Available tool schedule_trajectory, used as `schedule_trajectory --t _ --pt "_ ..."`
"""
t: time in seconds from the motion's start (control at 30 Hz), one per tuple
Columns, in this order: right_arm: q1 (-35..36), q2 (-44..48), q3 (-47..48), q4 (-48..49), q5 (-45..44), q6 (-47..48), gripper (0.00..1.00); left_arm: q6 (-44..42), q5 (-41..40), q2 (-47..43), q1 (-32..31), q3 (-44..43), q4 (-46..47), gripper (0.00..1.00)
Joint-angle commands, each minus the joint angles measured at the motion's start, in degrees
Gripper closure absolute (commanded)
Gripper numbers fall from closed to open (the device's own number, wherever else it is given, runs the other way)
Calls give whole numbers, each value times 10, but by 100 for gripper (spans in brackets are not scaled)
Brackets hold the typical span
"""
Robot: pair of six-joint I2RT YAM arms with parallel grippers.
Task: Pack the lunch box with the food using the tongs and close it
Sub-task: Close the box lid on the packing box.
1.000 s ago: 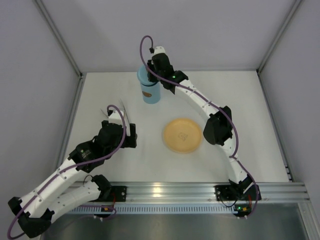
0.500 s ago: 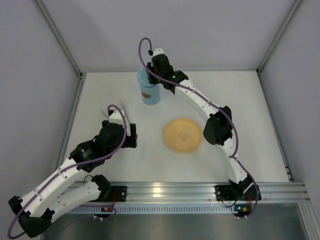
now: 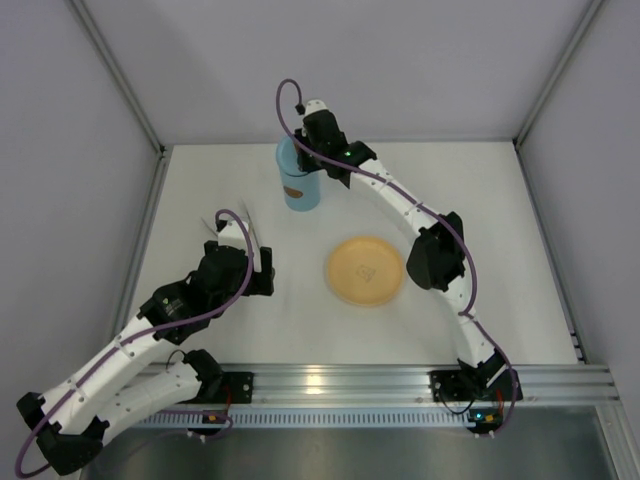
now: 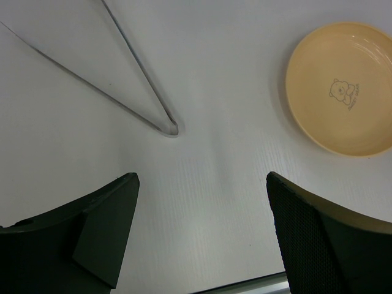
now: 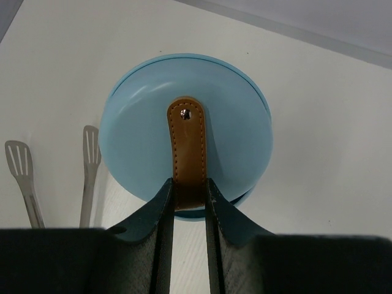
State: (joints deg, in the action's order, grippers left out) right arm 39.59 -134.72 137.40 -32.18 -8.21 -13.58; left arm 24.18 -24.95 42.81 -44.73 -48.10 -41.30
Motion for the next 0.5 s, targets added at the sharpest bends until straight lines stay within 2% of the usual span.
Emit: schedule_trajectory --t 0.0,0.47 --pt "4 -2 12 -53 6 10 100 7 -6 1 -2 5 4 10" --pt "21 49 -20 -82 -22 28 100 8 -7 0 -2 4 3 10"
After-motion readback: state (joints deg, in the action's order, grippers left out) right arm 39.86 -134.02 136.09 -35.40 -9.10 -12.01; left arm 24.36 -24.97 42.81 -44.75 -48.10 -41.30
